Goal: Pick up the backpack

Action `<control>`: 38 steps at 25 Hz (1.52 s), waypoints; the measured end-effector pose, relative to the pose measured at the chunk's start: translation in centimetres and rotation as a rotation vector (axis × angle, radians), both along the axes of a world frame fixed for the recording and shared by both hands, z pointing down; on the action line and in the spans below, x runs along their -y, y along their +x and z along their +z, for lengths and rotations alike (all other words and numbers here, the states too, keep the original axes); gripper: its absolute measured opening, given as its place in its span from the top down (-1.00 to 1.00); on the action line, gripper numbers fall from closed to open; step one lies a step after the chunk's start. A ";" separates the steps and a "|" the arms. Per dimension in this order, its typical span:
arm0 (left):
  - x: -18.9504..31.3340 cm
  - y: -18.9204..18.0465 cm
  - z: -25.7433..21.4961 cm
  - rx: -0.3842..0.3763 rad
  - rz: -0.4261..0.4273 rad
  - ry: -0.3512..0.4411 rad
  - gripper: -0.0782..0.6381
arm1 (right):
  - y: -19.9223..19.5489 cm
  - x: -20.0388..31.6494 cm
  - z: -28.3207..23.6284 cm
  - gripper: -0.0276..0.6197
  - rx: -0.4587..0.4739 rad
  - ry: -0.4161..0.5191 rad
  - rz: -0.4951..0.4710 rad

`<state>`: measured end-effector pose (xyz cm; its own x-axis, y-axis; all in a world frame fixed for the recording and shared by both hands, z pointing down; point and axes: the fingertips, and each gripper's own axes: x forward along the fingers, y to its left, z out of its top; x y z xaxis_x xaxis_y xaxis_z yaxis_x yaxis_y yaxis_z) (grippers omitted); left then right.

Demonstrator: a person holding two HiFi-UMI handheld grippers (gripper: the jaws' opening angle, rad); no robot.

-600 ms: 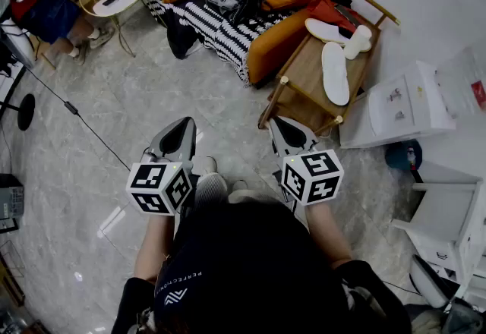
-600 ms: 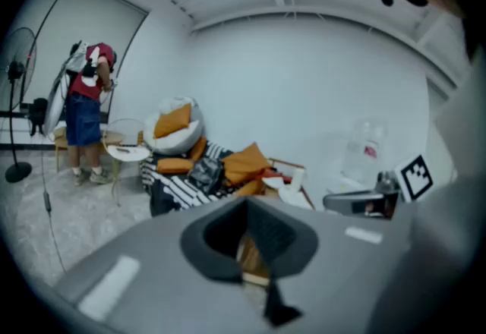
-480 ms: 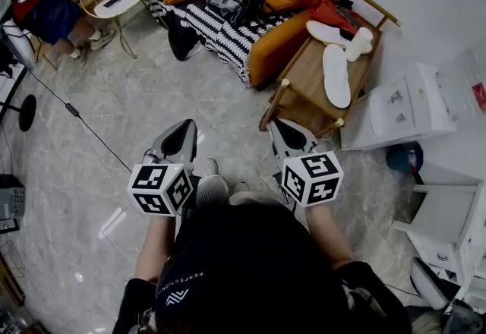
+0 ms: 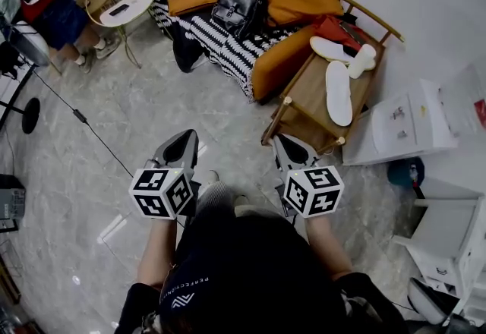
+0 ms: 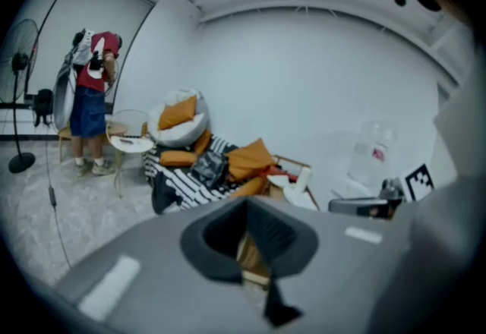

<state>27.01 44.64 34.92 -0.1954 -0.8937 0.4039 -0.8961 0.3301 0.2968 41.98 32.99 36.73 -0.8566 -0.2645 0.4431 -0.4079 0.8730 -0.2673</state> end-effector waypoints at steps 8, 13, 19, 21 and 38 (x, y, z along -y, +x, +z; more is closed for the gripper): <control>1.1 -2.2 0.4 0.028 -0.010 -0.015 0.76 | -2.2 1.4 0.9 0.94 -0.035 0.004 0.003; 2.4 -5.5 0.7 0.043 -0.021 -0.031 0.76 | -5.2 2.8 1.4 0.94 -0.048 -0.033 0.005; 4.5 -9.8 1.0 0.033 -0.008 -0.037 0.76 | -9.8 4.4 1.6 0.94 -0.077 -0.045 -0.007; 5.3 -11.2 1.2 0.035 0.009 -0.048 0.76 | -11.4 4.9 1.8 0.94 -0.097 -0.033 -0.005; 10.1 -23.0 2.4 0.027 0.145 -0.050 0.76 | -24.1 9.3 2.9 0.94 -0.204 0.042 0.063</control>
